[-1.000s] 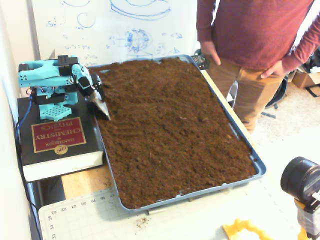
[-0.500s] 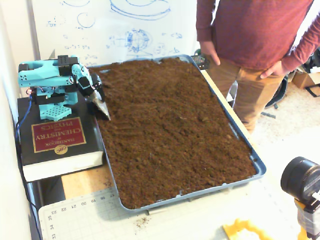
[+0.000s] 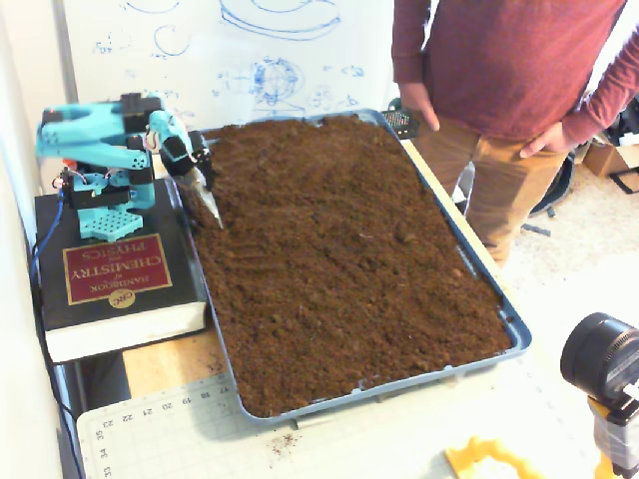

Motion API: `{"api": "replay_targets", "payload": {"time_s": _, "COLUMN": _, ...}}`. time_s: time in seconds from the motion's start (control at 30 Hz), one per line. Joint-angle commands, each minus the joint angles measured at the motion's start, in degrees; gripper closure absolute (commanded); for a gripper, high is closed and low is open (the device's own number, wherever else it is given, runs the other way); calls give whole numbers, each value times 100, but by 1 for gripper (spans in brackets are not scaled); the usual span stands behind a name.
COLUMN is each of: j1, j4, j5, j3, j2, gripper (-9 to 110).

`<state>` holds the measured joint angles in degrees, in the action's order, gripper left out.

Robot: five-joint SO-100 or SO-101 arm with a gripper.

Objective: Build a berm.

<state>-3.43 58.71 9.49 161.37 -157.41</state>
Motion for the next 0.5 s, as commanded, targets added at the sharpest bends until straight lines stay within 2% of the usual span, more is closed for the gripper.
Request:
{"api": "replay_targets", "payload": {"time_s": 0.0, "j1": 97, "j4": -97, "j5": -9, "j3": -1222, "j2": 1046, "gripper": 101}}
{"api": "replay_targets", "payload": {"time_s": 0.23, "j1": 475, "j4": -26, "j5": -9, "j3": -2979, "j2": 3208, "gripper": 101}}
{"api": "replay_targets", "payload": {"time_s": 0.47, "j1": 756, "j4": -114, "j5": 0, "j3": -3384, "j2": 5203, "gripper": 101}}
